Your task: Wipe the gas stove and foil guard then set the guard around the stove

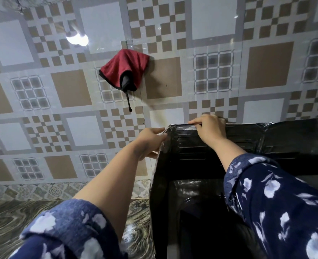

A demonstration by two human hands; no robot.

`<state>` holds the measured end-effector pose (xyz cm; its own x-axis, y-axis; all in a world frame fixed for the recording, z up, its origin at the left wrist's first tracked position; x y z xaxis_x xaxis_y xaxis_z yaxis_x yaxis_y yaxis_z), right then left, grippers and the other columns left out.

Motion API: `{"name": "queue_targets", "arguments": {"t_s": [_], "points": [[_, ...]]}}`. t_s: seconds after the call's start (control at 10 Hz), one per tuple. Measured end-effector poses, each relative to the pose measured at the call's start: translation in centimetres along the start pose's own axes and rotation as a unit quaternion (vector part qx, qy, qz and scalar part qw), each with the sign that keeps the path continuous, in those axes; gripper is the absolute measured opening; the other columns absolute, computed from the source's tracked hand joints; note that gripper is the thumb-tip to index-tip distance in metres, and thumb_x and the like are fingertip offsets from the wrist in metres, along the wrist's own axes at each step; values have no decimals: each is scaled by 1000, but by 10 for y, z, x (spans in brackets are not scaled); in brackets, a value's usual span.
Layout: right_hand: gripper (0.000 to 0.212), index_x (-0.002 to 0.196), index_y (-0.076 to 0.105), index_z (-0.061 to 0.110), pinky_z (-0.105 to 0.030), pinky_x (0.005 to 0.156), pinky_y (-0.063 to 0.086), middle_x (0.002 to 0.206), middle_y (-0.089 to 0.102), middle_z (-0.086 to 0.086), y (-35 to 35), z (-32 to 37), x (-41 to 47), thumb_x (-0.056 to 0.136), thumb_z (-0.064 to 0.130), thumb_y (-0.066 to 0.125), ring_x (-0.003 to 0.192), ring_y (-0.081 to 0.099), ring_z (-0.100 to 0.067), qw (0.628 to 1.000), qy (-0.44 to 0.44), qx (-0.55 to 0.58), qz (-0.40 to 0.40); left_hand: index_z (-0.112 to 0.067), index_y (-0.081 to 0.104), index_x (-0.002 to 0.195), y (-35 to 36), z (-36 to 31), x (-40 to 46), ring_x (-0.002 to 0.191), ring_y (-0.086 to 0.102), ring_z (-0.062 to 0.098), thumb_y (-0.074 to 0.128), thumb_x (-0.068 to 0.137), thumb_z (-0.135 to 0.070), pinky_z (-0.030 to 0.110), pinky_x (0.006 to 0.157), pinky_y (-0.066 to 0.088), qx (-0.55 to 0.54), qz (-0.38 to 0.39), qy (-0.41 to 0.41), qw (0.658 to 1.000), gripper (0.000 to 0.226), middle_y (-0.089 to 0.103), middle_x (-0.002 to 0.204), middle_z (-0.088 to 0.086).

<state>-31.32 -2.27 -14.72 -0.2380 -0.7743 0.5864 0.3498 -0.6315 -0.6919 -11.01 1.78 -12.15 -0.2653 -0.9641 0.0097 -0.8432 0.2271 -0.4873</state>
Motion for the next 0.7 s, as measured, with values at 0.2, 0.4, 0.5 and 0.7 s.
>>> {"name": "queue_targets", "arguments": {"t_s": [0.2, 0.4, 0.5, 0.7], "points": [[26, 105, 71, 36, -44, 96, 33, 107, 60, 4, 2, 4, -5, 94, 20, 55, 110, 47, -23, 1000, -4, -1, -20, -27, 43, 141, -14, 2, -1, 76, 53, 7, 51, 96, -30, 20, 49, 41, 80, -7, -2, 997, 46, 59, 123, 1], [23, 103, 72, 34, -40, 93, 31, 108, 60, 4, 2, 13, -3, 92, 20, 58, 111, 48, -21, 1000, -20, 1, -18, -24, 43, 141, -19, 2, 4, 116, 52, 22, 54, 94, -28, 31, 85, 44, 119, -5, 14, 993, 49, 46, 144, 5], [22, 100, 72, 35, -40, 93, 30, 110, 60, 4, 2, 15, -3, 92, 20, 58, 113, 48, -21, 1000, -26, -6, -15, -22, 44, 141, -18, -1, 6, 130, 45, 26, 55, 94, -28, 37, 102, 40, 153, 0, 11, 988, 49, 44, 146, 7], [26, 105, 70, 35, -40, 98, 30, 115, 57, 5, -10, 20, -8, 91, 17, 58, 118, 42, -20, 999, -42, -7, -23, -18, 41, 143, -14, -12, -5, 133, 44, 26, 53, 94, -26, 36, 110, 34, 184, -37, 49, 981, 51, 45, 146, 9]]}}
Point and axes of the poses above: each hand's wrist, its own x-axis towards the middle knuckle, its own y-axis out of the palm, z = x × y, the point moved 2 cm from there along x, towards the middle knuckle
